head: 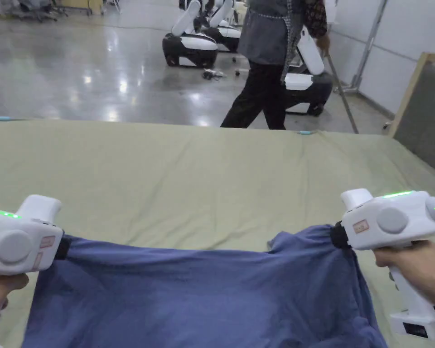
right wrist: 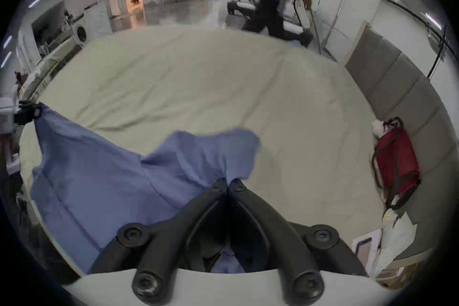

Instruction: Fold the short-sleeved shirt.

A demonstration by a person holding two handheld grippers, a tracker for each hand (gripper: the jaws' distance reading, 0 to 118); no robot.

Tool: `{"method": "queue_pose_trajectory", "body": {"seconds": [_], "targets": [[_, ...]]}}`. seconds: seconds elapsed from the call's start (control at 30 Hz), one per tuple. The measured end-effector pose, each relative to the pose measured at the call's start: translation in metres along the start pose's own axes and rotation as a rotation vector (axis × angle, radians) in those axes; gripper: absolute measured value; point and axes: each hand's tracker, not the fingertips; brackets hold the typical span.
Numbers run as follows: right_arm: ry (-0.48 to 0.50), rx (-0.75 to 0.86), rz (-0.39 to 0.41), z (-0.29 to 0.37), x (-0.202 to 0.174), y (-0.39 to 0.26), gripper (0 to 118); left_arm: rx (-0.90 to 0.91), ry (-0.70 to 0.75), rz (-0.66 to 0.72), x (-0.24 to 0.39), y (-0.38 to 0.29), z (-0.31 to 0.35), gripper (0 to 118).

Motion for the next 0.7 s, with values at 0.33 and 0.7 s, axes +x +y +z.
{"method": "queue_pose_trajectory", "body": {"seconds": [0.33,0.7], "targets": [[0.006,0.145,0.088,0.16,-0.005,-0.1,5,0.143,-0.028,-0.001,-0.019,-0.088,0.145,5],[0.08,0.046,-0.075,0.127,-0.039,-0.268,5,-0.014,-0.047,0.02,0.005,-0.228,0.14,5]]}}
